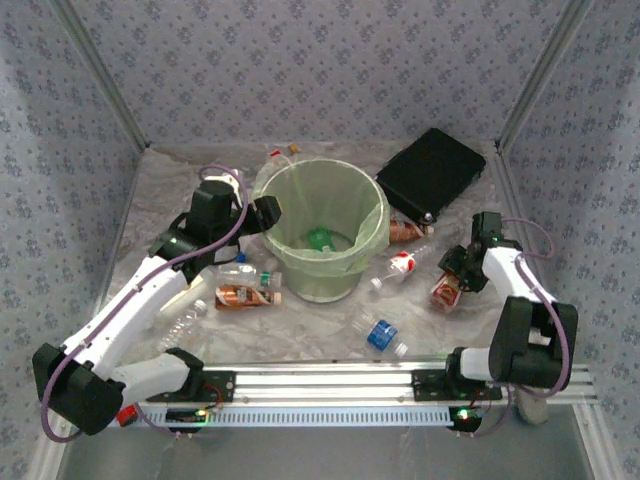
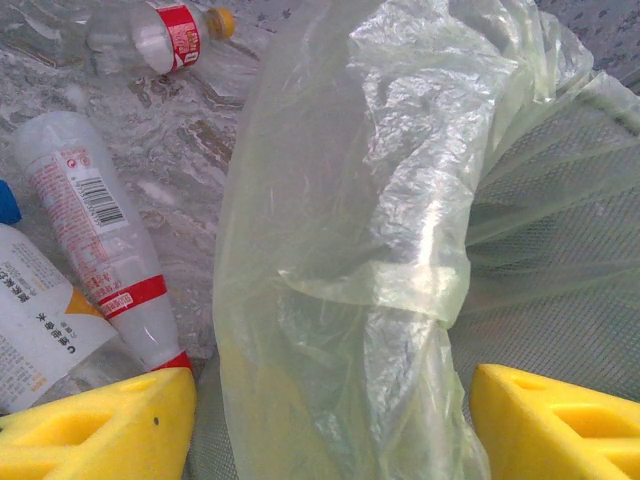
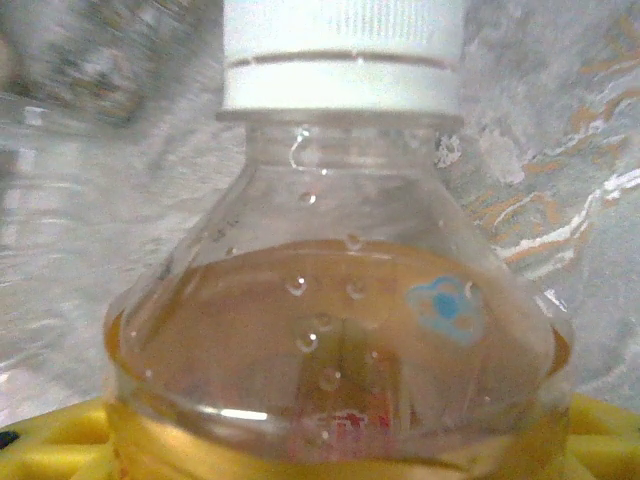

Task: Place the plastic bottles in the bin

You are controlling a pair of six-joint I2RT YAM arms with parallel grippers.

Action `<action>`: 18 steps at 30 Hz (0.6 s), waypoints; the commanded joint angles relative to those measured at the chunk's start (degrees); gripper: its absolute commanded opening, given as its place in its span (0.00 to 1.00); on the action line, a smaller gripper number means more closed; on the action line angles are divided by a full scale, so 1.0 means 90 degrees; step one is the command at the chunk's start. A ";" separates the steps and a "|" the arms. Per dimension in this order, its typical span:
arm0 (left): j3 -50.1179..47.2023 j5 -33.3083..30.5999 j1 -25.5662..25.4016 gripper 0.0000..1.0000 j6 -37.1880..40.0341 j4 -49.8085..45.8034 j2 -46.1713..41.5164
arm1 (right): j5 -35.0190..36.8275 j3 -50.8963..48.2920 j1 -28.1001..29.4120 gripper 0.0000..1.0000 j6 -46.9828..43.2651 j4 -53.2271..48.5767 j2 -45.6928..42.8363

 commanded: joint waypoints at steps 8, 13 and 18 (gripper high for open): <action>0.0063 -0.0186 -0.0019 0.73 0.0142 -0.0157 0.0068 | -0.1362 0.2994 0.0335 0.57 -0.0363 -0.1608 -0.0753; 0.0038 -0.0146 -0.0007 0.73 0.0113 -0.0078 0.0112 | -0.1276 0.4857 0.1343 0.55 -0.0453 -0.2007 -0.0468; 0.0051 -0.0103 0.0004 0.73 0.0058 -0.0019 0.0156 | -0.1019 0.6591 0.2542 0.54 -0.0667 -0.2317 0.0306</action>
